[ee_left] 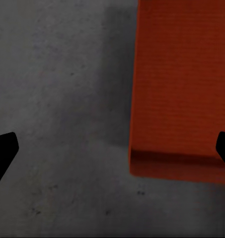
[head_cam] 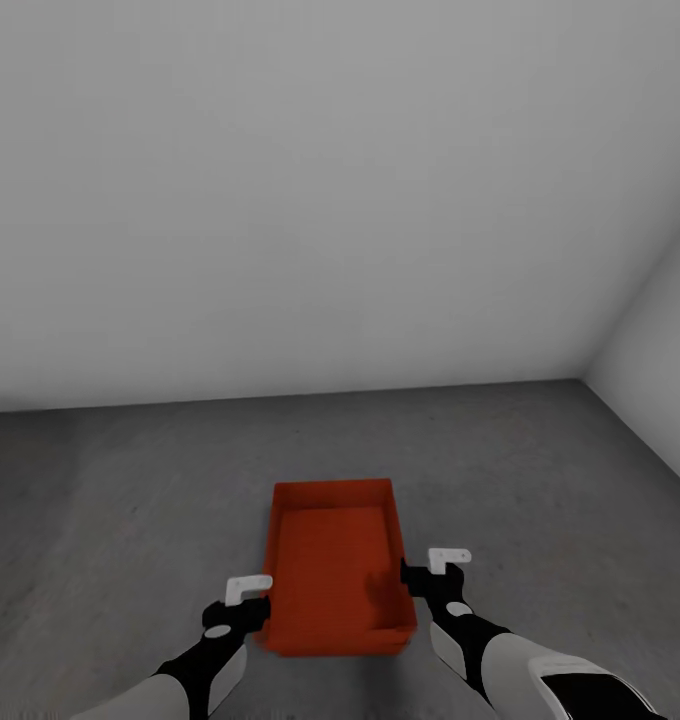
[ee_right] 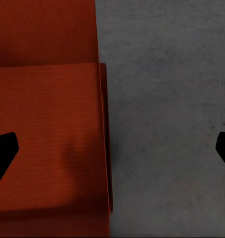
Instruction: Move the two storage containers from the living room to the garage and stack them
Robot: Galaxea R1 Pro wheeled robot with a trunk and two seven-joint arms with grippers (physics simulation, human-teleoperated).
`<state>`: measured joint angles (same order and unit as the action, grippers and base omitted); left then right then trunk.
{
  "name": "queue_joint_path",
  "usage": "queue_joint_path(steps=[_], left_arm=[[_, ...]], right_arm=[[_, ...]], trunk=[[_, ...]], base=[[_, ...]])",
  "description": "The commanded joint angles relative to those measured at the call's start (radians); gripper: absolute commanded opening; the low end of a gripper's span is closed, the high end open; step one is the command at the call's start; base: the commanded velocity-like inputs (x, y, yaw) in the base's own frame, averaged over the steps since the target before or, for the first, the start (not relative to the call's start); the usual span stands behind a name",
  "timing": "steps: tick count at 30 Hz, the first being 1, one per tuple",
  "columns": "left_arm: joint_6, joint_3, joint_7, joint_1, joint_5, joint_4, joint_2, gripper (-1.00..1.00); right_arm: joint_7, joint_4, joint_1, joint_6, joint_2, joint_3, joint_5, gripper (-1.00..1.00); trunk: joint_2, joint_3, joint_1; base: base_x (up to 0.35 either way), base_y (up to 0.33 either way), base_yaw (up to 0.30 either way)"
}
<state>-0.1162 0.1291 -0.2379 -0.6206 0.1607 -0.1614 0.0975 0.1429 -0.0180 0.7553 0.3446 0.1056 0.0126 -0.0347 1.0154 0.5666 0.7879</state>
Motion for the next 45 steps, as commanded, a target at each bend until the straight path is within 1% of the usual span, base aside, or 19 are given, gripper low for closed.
queue_joint_path(steps=[1,22,33,34,35,37,38,40,41,43,45], left_arm=[[-0.004,0.009,-0.004,-0.001,0.011,0.001,0.000,1.00],[-0.003,0.009,-0.004,-0.001,0.012,0.003,0.001,1.00],[-0.004,0.007,-0.006,-0.001,0.017,0.022,-0.007,1.00],[-0.004,0.007,-0.006,-0.001,0.021,0.023,-0.009,1.00],[-0.003,0.006,-0.008,-0.001,0.032,0.026,-0.013,1.00],[0.001,0.003,-0.010,-0.001,0.070,0.029,-0.021,1.00],[0.002,0.003,-0.011,-0.001,0.081,0.030,-0.023,1.00],[0.005,0.002,-0.012,-0.001,0.120,0.031,-0.032,1.00],[0.006,0.002,-0.011,-0.001,0.132,0.032,-0.038,1.00],[0.007,0.001,-0.009,-0.001,0.143,0.032,-0.046,1.00],[0.008,0.001,-0.008,-0.001,0.150,0.033,-0.062,1.00]], right_arm=[[0.004,-0.002,0.001,0.004,0.000,0.001,-0.004,1.00],[0.004,-0.002,0.001,0.003,0.000,0.001,-0.005,1.00],[0.003,-0.006,0.001,-0.005,-0.003,0.001,-0.003,1.00],[0.002,-0.007,0.001,-0.007,-0.004,0.001,-0.003,1.00],[0.001,-0.008,0.001,-0.010,-0.004,0.001,-0.002,1.00],[0.000,-0.010,0.001,-0.014,-0.005,0.001,-0.003,1.00],[0.000,-0.011,0.001,-0.015,-0.005,0.001,-0.003,1.00],[-0.002,-0.012,0.001,-0.017,-0.005,0.001,-0.003,1.00],[-0.002,-0.012,0.001,-0.018,-0.005,0.001,-0.004,1.00],[-0.002,-0.012,0.001,-0.019,-0.004,0.000,-0.004,1.00],[-0.002,-0.013,0.001,-0.019,-0.004,0.000,-0.005,1.00]], trunk=[[0.001,0.001,0.000],[0.001,0.001,0.000],[0.001,0.001,0.000],[0.001,0.001,0.000],[0.001,0.001,0.000],[0.001,0.001,0.000],[0.001,0.001,0.000],[0.001,0.001,0.000],[0.001,0.001,0.000],[0.001,0.001,0.000],[0.001,0.001,0.000]], base=[[-0.311,0.000,0.000],[-0.343,0.000,0.000],[-0.347,0.000,0.000],[-0.347,0.000,0.000],[-0.347,0.000,0.000],[-0.342,0.000,0.000],[-0.324,0.000,0.000],[-0.233,0.000,0.000],[-0.123,0.000,0.000],[-0.081,0.000,0.000],[-0.027,0.000,0.000]])
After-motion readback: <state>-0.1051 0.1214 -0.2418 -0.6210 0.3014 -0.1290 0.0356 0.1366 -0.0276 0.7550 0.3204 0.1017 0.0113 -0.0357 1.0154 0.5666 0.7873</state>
